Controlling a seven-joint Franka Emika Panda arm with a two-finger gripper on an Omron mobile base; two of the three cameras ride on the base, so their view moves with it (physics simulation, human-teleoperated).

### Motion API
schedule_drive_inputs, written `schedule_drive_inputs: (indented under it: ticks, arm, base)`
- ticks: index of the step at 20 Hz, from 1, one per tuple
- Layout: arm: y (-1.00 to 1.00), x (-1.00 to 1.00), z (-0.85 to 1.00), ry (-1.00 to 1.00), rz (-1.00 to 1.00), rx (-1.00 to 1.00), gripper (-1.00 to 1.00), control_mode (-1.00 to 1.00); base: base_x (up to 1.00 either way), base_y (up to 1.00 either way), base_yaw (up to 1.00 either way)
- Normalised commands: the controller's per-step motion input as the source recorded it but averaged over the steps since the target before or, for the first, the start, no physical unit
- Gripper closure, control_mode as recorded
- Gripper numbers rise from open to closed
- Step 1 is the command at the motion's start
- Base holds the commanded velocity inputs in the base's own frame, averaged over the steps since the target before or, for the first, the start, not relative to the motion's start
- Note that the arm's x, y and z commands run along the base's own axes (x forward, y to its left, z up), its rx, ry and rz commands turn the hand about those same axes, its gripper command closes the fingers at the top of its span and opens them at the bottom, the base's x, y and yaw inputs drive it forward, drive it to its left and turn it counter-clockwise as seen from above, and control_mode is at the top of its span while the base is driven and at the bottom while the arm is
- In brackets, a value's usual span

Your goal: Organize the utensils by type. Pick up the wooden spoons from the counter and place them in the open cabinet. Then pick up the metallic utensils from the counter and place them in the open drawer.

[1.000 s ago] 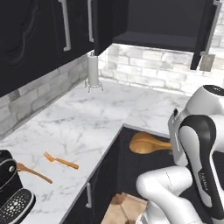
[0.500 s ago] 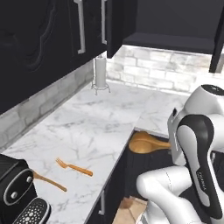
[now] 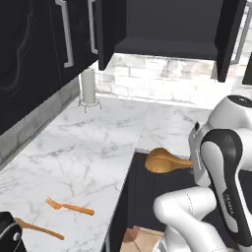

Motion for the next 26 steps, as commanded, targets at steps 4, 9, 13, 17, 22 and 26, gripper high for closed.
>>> schedule_drive_inputs:
  ticks: [4,9,13,17,22,26]
  arm:
    - [0.0,0.0,0.0,0.0,0.0,0.0,1.0,1.0]
    - [0.0,0.0,0.0,0.0,0.0,0.0,1.0,1.0]
    - [0.0,0.0,0.0,0.0,0.0,0.0,1.0,1.0]
    - [0.0,0.0,0.0,0.0,0.0,0.0,1.0,1.0]
    - [0.0,0.0,0.0,0.0,0.0,0.0,1.0,1.0]
    - [0.0,0.0,0.0,0.0,0.0,0.0,1.0,1.0]
  base:
    - [0.5,0.08,-0.51]
    - [0.46,0.42,-0.31]
    - [0.55,0.2,-0.16]
    - [0.51,0.26,-0.04]
    - [0.67,0.06,-0.04]
    - [0.57,0.2,-0.02]
